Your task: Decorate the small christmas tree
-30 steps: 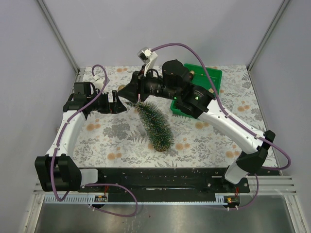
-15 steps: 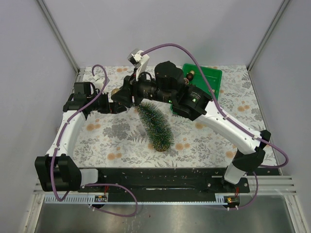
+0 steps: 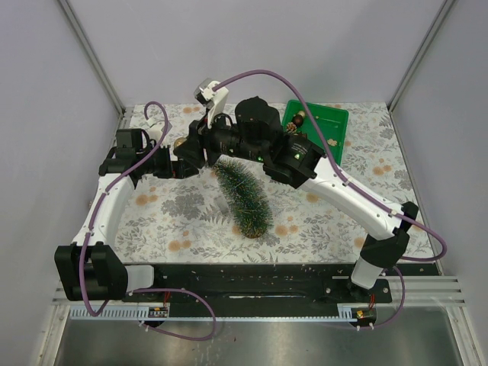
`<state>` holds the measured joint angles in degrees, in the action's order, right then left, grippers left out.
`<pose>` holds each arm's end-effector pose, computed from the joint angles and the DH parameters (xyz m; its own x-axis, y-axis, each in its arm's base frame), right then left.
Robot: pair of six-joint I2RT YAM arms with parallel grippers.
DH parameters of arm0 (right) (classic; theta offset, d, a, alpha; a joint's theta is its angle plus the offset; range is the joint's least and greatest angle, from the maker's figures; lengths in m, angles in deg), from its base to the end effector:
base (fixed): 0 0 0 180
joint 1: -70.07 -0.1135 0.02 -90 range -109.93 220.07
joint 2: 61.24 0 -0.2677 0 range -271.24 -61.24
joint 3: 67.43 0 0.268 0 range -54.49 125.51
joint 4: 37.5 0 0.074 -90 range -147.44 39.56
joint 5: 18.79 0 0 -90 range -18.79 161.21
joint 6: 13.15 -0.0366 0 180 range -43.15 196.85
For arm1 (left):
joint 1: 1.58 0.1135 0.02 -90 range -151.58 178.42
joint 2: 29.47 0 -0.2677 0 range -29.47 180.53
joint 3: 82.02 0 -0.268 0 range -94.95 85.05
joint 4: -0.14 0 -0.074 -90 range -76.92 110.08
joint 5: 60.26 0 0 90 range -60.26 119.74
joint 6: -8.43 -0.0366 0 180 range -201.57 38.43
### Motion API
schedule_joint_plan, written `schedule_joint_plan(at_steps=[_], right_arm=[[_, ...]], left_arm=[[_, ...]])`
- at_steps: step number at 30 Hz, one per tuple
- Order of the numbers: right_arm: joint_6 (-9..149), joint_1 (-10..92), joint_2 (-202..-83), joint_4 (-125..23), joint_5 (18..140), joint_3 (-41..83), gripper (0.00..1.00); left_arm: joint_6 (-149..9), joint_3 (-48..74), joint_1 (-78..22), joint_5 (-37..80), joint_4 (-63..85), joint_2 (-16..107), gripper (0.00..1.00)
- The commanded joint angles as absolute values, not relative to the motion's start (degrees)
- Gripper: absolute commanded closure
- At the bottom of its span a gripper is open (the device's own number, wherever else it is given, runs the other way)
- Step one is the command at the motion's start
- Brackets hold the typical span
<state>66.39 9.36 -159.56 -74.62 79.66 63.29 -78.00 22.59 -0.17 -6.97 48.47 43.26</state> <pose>0.1885 0.3470 0.5129 -0.2092 -0.0059 -0.9779 -0.9115 0.3633 0.1928 0.2809 -0.0150 0.3076 -0.7385 -0.0681 -0.6708 0.3526 0.8090 -0.4703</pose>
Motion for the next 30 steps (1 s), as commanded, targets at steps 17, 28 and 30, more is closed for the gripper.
schedule_joint_plan(at_steps=[17,28,30], right_arm=[[66.22,8.9,-150.62,-68.37,77.27,55.12,0.89],[66.04,8.9,-150.89,-67.67,78.59,54.41,0.89],[66.04,8.9,-151.06,-67.67,78.86,54.49,0.9]], left_arm=[[-76.91,22.64,0.18,-8.31,46.39,42.07,0.01],[-77.0,22.91,0.18,-7.96,46.39,41.9,0.01],[-76.91,22.99,0.09,-8.22,46.39,42.07,0.01]])
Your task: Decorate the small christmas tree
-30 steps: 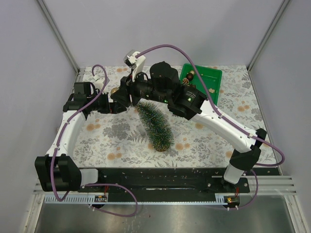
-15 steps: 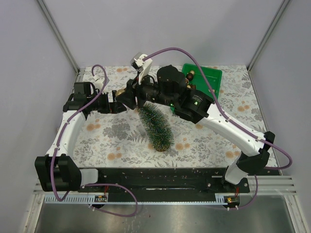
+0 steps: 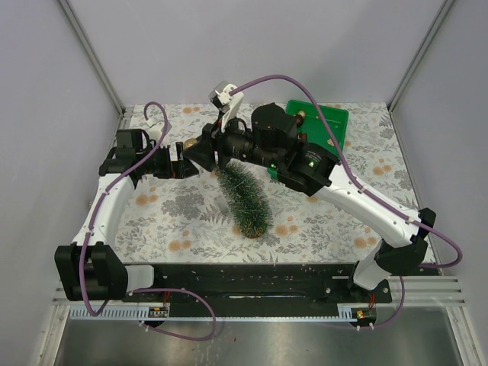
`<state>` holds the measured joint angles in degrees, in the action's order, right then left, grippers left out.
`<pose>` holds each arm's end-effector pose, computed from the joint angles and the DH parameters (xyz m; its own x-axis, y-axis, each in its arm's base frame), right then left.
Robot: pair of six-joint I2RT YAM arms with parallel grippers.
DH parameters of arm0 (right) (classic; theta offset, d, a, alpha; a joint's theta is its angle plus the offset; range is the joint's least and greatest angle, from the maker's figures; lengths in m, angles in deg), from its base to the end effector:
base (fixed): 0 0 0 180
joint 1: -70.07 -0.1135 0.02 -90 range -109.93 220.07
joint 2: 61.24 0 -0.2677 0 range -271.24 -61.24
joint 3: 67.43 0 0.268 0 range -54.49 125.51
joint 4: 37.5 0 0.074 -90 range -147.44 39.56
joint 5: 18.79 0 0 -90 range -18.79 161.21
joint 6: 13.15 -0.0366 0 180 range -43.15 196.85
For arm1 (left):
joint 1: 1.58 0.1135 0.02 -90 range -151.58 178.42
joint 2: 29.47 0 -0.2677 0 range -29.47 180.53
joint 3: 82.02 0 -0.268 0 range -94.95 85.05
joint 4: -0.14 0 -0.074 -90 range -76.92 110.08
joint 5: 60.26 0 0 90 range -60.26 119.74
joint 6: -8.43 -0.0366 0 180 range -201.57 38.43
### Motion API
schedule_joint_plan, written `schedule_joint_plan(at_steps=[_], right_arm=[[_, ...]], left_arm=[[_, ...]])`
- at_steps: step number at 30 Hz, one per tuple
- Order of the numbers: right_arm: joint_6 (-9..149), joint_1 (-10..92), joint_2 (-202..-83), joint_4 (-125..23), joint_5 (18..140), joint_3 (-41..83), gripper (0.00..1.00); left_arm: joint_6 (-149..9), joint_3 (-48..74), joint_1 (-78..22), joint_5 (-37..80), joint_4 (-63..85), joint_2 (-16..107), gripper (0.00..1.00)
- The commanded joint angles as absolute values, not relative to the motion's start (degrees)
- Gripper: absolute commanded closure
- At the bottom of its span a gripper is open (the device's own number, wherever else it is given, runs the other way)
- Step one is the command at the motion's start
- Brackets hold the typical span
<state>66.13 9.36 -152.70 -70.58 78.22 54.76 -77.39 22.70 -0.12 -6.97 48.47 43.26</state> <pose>0.1759 0.3226 0.5135 -0.1918 0.0354 -0.9808 -0.9054 0.3793 0.1908 0.2808 -0.0147 0.3070 -0.7434 -0.0774 -0.6643 0.3431 0.8085 -0.4781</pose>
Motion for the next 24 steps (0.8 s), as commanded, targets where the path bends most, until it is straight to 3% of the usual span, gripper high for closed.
schedule_joint_plan(at_steps=[1,24], right_arm=[[65.95,8.9,-151.23,-67.84,78.77,54.67,0.89],[67.18,8.1,-153.61,-69.33,81.85,57.4,0.9]], left_arm=[[-77.0,22.99,0.18,-8.31,46.39,42.16,0.01],[-77.0,23.52,0.27,-8.23,46.12,41.81,0.01]])
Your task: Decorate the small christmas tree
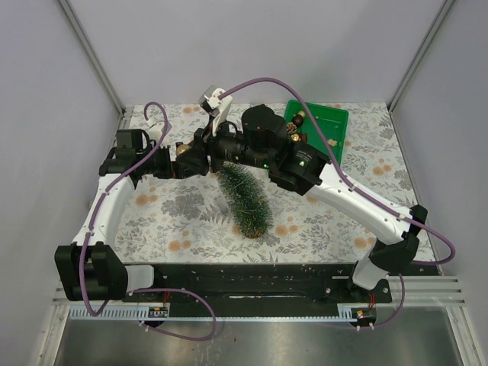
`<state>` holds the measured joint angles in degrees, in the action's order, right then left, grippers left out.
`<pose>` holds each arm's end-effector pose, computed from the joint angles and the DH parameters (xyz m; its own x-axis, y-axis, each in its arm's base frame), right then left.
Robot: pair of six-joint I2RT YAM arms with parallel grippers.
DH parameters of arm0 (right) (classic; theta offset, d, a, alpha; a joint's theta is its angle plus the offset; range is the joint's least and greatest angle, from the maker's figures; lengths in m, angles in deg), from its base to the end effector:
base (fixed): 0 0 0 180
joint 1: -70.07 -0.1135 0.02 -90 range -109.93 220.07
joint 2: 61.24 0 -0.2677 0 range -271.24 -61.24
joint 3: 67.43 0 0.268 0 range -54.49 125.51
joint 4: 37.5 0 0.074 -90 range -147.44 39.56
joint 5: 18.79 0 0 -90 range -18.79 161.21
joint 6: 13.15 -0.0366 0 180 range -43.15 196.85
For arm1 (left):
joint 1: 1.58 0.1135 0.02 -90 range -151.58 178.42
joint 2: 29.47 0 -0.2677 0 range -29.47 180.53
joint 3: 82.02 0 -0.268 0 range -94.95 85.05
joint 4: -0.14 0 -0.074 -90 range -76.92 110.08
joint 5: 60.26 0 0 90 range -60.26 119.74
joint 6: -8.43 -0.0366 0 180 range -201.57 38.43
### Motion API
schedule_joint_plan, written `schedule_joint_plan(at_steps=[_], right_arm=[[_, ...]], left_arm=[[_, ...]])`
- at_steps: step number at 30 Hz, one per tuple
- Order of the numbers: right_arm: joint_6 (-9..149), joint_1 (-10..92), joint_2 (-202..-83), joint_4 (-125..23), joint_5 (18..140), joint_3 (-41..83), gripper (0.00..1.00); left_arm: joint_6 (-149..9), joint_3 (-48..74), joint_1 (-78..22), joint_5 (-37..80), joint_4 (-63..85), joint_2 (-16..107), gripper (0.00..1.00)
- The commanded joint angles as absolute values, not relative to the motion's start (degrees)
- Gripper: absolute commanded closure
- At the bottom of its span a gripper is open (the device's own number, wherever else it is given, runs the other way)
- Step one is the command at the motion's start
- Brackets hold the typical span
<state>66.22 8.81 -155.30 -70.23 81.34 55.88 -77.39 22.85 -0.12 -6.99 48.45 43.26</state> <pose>0.1783 0.3386 0.5048 -0.2035 0.0066 -0.9791 -0.9259 0.3237 0.1946 0.2807 -0.0147 0.3061 -0.7449 -0.0774 -0.6626 0.3422 0.8083 -0.4791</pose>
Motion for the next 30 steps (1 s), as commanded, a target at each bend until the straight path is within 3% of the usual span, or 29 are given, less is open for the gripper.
schedule_joint_plan(at_steps=[1,30], right_arm=[[67.18,8.19,-153.26,-69.34,81.67,57.14,0.9],[69.2,8.1,-144.56,-69.25,78.16,44.04,0.88]], left_arm=[[-76.91,23.44,0.27,-8.31,46.04,41.81,0.01],[-76.3,23.08,0.27,-8.32,46.04,41.9,0.01]])
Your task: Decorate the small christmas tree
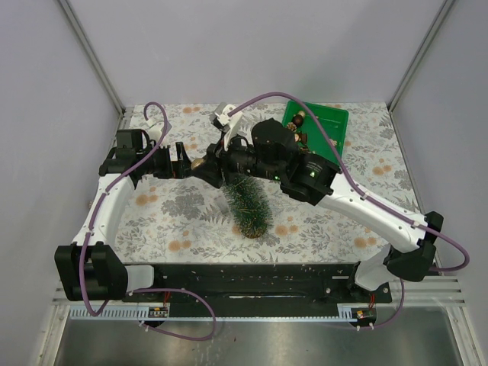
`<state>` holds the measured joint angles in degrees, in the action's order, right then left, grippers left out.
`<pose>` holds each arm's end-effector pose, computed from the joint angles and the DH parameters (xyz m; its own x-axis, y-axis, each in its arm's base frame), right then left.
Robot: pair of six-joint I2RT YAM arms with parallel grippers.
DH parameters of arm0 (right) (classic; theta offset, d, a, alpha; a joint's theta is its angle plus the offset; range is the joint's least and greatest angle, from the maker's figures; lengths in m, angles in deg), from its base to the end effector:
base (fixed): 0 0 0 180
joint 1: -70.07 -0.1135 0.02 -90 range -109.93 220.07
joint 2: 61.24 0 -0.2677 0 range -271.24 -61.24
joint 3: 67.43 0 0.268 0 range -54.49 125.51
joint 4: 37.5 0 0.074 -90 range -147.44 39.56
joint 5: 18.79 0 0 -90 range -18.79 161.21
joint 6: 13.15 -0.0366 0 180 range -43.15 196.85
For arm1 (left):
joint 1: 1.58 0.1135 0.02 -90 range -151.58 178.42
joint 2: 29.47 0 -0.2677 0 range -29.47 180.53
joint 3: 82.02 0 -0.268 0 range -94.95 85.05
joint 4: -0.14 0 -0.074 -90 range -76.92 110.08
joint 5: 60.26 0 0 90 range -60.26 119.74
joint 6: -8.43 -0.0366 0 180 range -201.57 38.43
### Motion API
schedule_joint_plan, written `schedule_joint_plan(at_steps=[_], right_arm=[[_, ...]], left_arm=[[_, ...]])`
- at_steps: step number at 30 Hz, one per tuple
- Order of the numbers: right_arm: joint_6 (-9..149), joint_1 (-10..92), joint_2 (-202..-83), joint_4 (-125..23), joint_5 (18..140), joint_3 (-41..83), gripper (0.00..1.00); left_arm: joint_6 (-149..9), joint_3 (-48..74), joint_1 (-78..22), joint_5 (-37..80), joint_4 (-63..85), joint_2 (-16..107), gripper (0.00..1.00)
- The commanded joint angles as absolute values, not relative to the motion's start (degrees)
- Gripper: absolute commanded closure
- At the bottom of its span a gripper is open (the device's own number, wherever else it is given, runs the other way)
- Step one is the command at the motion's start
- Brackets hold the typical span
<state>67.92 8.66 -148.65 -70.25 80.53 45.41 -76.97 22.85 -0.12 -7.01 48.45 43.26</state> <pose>0.1667 0.3182 0.4820 -0.2067 -0.0591 -0.9766 -0.9224 0.3445 0.1743 0.2807 -0.0148 0.3061 -0.7474 -0.0833 -0.6591 0.3369 0.8075 -0.4842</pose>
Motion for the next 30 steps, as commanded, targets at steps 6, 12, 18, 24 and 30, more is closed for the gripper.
schedule_joint_plan(at_steps=[6,12,18,24,30], right_arm=[[70.08,8.1,-142.1,-68.98,75.78,41.67,0.83],[70.44,8.02,-139.99,-68.28,75.25,39.21,0.66],[70.44,8.1,-139.37,-68.11,75.08,37.62,0.58],[71.22,8.1,-139.37,-67.84,74.55,36.83,0.55],[71.67,8.1,-138.84,-67.05,74.2,36.13,0.49]], left_arm=[[-76.21,22.82,0.27,-8.23,46.04,41.9,0.01],[-76.12,22.64,0.27,-8.23,46.04,42.07,0.01],[-76.3,21.94,0.18,-8.31,46.65,42.42,0.01],[-76.39,21.24,0.27,-8.75,47.27,43.21,0.01],[-76.47,19.4,0.18,-9.72,48.05,43.3,0.01]])
